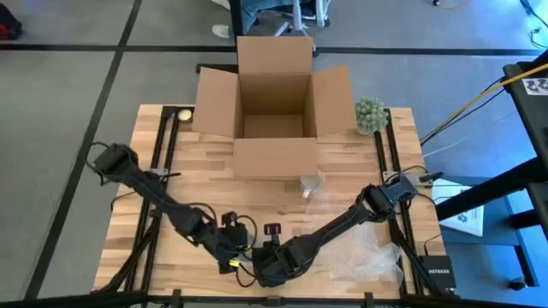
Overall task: Wrap mug
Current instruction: Wrap the green mug with bubble wrap
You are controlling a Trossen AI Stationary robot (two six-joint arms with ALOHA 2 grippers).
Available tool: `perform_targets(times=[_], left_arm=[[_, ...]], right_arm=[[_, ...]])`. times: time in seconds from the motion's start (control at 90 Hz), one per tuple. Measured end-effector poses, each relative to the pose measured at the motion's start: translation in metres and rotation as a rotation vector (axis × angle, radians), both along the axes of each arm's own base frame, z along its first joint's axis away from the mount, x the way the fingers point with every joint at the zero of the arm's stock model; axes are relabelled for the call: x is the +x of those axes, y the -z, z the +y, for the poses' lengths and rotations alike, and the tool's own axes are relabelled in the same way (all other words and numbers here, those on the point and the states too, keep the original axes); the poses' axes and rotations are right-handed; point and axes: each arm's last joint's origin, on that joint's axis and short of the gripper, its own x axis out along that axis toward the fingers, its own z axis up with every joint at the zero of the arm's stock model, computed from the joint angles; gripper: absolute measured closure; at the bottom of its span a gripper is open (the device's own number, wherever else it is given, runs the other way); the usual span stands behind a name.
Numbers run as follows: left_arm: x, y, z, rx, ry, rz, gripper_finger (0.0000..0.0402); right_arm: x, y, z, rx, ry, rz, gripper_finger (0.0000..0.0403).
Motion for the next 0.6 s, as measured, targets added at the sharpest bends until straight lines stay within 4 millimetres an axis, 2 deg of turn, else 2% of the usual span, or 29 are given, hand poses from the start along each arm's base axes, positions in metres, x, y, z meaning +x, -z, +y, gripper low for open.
perform_targets(times=[0.156,0.289,0.456,0.6], left_arm=[[0.006,0.016,-0.003,0.015,-0.011,0.028,0.0304],[0.008,0.015,-0.004,0.018,0.012,0.023,0.0304],[0.006,-0.008,-0.008,0.011,0.025,0.013,0.0304],[0.002,-0.040,-0.013,0.021,0.050,-0.024,0.0304]], right_arm=[[0.000,0.000,0.000,-0.005,0.002,-0.006,0.0402],[0.000,-0.001,0.000,-0.008,0.003,-0.001,0.0402],[-0.003,-0.011,0.001,-0.003,-0.008,0.016,0.0402],[-0.009,-0.039,0.008,0.000,-0.055,0.030,0.0402]])
